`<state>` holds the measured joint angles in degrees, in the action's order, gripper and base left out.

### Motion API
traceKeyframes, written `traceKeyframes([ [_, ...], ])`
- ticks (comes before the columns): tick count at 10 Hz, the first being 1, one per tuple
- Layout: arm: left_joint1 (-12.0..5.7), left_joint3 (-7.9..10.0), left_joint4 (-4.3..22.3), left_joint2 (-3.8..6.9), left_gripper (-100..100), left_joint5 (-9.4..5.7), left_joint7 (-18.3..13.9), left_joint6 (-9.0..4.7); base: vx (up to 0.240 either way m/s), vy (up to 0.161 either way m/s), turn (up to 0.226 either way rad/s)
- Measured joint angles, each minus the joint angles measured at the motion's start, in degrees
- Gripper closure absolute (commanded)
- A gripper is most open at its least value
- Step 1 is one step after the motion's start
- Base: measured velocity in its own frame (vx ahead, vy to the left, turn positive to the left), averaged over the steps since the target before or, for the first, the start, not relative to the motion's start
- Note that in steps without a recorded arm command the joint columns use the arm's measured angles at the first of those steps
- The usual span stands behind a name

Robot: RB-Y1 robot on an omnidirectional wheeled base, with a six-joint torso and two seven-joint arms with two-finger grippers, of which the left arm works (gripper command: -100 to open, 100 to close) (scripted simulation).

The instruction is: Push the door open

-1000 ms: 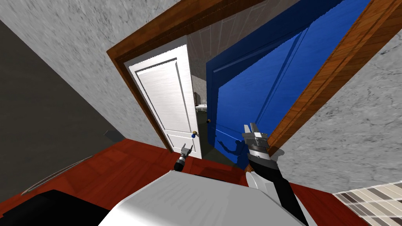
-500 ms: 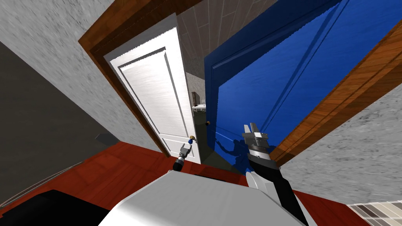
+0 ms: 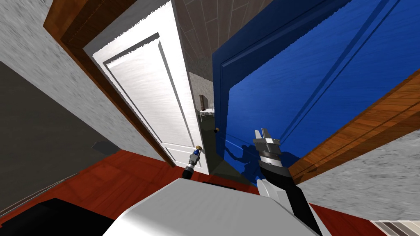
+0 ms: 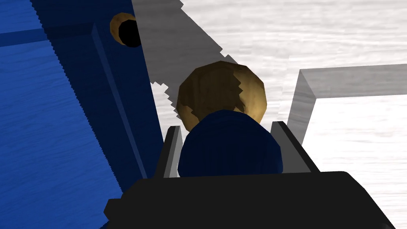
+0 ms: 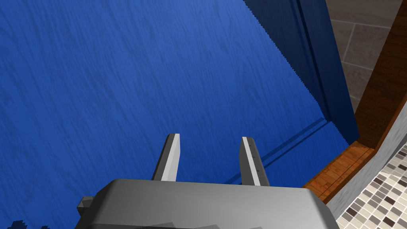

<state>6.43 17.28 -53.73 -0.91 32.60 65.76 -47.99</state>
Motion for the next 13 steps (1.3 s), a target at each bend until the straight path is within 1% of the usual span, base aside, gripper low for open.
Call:
traceKeyframes([
  [5, -0.16, 0.04, 0.0, 0.08, 100, -0.01, 0.0, 0.22, -0.001, 0.002, -0.010],
  [8, 0.00, -0.26, 0.0, 0.38, 100, -1.05, -2.8, 0.47, -0.001, 0.018, -0.049],
  [9, -0.14, -0.30, 0.4, 0.52, 100, -1.68, -4.2, 0.41, -0.007, 0.028, -0.052],
  [11, 0.13, -0.54, 0.2, 0.52, 100, -2.56, -6.5, 0.49, -0.003, 0.017, -0.038],
  [13, -0.44, -0.44, 1.1, 0.49, 100, -3.59, -8.2, 0.26, 0.006, 0.015, -0.049],
])
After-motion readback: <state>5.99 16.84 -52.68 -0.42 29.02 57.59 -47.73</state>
